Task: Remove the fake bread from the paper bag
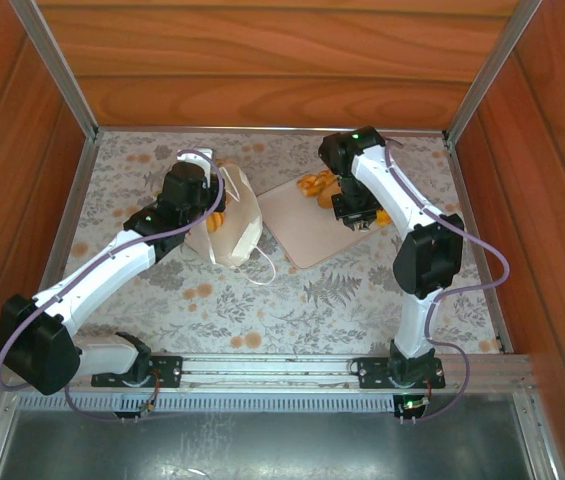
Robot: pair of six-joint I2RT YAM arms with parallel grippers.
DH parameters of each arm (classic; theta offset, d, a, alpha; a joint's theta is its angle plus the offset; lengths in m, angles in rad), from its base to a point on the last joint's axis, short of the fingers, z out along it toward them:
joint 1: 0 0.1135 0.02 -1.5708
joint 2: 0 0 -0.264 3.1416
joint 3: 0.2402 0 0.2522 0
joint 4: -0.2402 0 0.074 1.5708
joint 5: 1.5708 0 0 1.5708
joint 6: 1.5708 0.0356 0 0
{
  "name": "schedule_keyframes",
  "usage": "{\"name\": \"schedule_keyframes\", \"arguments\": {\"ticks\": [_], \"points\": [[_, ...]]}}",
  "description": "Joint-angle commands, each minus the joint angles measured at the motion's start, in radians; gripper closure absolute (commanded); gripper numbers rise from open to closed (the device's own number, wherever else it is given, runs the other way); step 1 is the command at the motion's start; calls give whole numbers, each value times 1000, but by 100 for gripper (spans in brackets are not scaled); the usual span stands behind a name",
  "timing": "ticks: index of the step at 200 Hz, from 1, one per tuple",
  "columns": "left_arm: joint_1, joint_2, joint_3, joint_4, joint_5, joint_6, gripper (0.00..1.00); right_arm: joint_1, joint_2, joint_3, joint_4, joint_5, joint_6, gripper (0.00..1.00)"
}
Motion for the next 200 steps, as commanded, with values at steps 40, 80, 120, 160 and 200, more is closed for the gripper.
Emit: {"name": "schedule_keyframes", "arguments": {"ticks": [40, 80, 120, 160, 200], "points": [[7, 6, 15, 55, 14, -18, 100, -3, -57, -38, -156, 28, 2, 67], [6, 7, 24, 56, 19, -21, 100, -2, -97, -75, -156, 29, 9, 61], [7, 11, 25, 56, 18, -27, 100, -1, -74, -88, -153, 31, 12, 56], [7, 9, 23, 56, 15, -24, 100, 0, -71, -61, -154, 34, 14, 55], [6, 20, 38, 56, 23, -16, 100, 4, -92, -15, -156, 14, 13, 56]]}}
